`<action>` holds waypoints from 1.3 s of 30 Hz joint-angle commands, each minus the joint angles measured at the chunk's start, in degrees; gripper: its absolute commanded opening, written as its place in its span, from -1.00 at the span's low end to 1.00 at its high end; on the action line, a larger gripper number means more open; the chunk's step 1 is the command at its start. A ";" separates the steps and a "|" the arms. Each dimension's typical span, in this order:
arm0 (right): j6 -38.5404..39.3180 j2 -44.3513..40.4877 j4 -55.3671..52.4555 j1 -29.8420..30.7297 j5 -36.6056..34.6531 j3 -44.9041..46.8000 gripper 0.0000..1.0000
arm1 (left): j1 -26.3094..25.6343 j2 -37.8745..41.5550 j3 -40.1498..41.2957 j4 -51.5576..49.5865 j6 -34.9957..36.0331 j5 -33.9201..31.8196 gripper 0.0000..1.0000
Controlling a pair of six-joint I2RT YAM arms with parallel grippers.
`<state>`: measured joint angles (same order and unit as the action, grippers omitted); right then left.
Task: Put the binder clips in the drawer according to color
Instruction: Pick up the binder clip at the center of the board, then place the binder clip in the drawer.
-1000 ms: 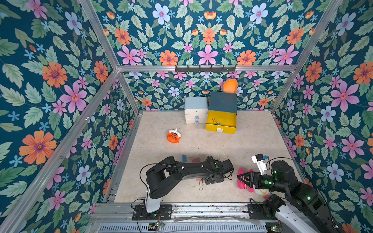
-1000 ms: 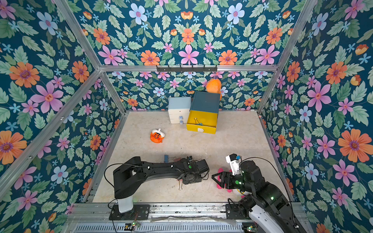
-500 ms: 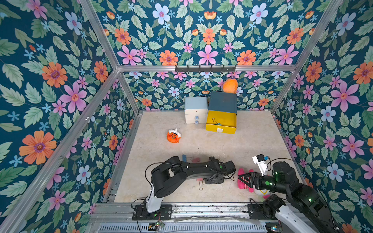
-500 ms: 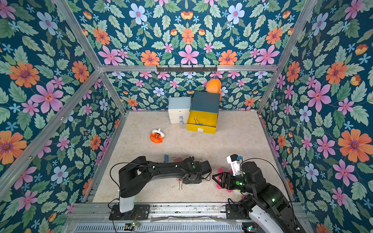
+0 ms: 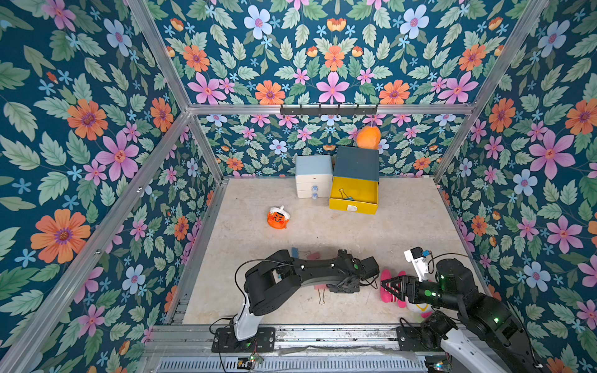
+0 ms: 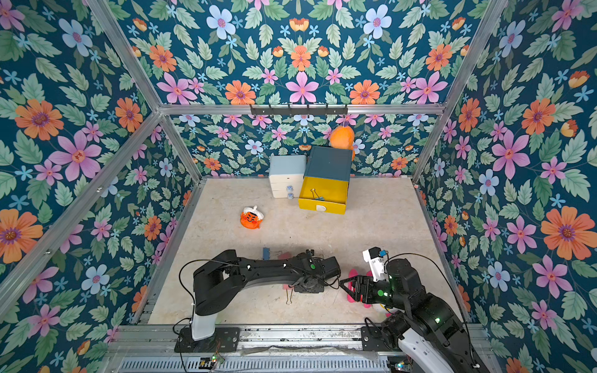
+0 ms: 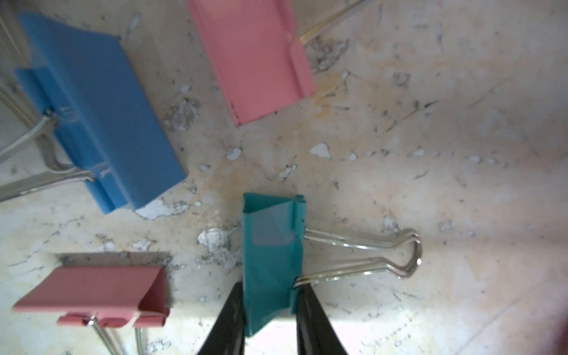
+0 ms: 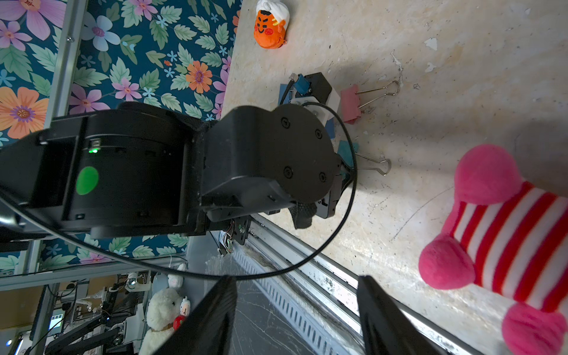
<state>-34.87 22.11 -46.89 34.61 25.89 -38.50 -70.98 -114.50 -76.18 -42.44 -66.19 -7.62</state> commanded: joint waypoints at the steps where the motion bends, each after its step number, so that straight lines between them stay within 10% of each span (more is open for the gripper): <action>1: -0.20 0.05 0.03 0.03 -0.23 0.09 0.30 | 0.25 -0.81 0.56 -1.20 0.41 -3.64 -0.53; 19: 0.22 -0.82 7.60 0.02 -6.00 -6.32 0.20 | 6.63 11.53 -19.73 -3.20 16.30 -12.05 -0.59; 32: -0.94 3.47 9.48 0.02 -8.39 -7.14 0.19 | 22.17 -6.39 -56.74 -7.89 34.49 -2.55 -0.61; 39: -1.25 4.73 9.98 0.02 -7.96 -5.98 0.19 | 25.71 -10.45 -57.19 -7.05 35.50 3.66 -0.48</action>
<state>-36.12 26.41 -38.20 34.61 17.96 -44.60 -45.32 -124.44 -133.38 -48.21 -32.60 -7.62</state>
